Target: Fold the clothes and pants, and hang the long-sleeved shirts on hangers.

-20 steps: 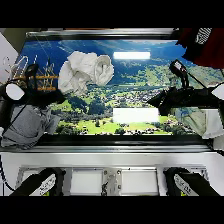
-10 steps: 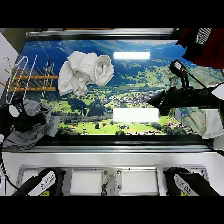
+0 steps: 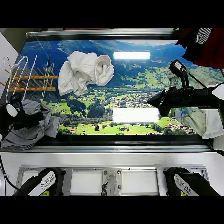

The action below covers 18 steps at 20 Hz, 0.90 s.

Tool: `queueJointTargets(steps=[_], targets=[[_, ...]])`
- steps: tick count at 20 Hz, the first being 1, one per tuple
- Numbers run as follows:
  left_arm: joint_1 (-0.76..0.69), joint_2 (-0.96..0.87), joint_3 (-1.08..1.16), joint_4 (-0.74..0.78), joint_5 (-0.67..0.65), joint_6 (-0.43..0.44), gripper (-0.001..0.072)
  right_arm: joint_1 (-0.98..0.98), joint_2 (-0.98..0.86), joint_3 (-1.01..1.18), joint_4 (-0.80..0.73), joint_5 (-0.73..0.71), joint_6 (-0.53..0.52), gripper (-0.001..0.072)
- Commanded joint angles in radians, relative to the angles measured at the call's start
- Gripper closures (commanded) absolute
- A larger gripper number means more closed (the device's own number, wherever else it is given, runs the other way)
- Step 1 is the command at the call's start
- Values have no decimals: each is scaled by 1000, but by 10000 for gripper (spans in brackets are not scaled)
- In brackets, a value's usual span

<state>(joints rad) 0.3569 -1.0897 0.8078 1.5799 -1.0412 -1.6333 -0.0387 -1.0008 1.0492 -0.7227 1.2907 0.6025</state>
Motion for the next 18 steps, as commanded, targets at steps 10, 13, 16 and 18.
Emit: queueJointTargets(steps=[10,13,16,18], targets=[[-796,464,245,-315,56,-98,694,-3,0,1,-1,-83,-4,693],[-974,433,254,-315,186,-135,694,-3,-2,1,0,-89,-27,692],[-1059,307,323,-318,202,-139,694,-3,-2,1,19,-88,-26,692],[-1078,203,387,-315,204,-137,694,-3,-2,1,91,-65,-26,693]])
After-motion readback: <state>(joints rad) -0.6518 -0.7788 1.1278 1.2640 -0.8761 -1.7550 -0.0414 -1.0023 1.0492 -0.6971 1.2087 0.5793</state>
